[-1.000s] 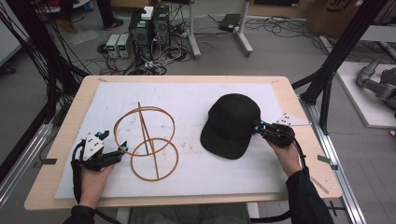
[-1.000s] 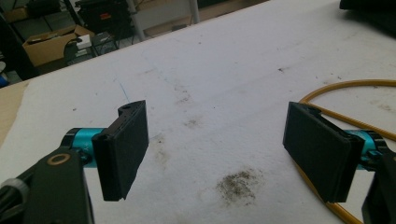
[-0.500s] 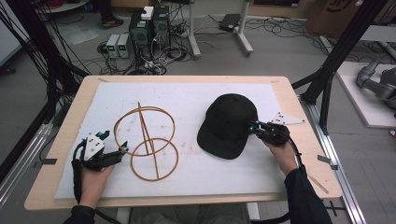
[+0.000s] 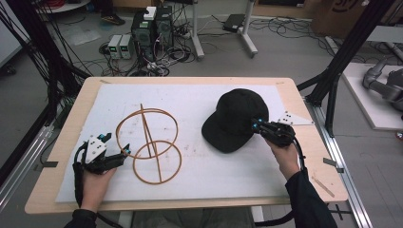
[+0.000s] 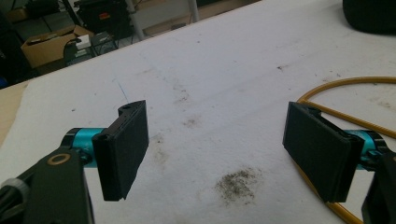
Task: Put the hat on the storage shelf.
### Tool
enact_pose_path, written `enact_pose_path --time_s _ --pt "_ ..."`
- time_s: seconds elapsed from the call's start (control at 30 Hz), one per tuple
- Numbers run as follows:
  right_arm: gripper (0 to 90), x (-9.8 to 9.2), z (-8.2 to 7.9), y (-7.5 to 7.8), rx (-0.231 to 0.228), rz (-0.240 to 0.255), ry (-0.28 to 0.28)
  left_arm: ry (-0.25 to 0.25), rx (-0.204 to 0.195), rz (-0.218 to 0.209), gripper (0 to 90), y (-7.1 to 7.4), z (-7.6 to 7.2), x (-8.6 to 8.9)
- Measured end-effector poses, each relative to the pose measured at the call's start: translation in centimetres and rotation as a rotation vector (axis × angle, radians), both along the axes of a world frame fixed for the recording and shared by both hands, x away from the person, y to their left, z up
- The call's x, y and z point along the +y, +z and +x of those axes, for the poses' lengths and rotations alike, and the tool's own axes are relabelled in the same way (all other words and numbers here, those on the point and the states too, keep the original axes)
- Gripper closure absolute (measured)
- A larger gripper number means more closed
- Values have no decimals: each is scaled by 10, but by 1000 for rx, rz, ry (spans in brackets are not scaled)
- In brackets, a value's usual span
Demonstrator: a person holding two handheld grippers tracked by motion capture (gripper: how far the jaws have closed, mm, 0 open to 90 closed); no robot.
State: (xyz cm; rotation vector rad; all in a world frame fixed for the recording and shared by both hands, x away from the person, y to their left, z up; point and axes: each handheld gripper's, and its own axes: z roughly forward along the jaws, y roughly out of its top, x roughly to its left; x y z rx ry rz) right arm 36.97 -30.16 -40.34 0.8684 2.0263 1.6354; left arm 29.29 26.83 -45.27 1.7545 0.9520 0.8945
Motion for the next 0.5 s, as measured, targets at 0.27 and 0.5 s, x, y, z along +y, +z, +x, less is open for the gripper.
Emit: enact_pose_path --time_s 0.27,0.5 --pt "893 -3 -10 20 -34 49 -38 2 -4 -7 226 0 0 0" --pt "893 0 -22 43 -72 78 -34 9 5 -15 227 0 0 2"
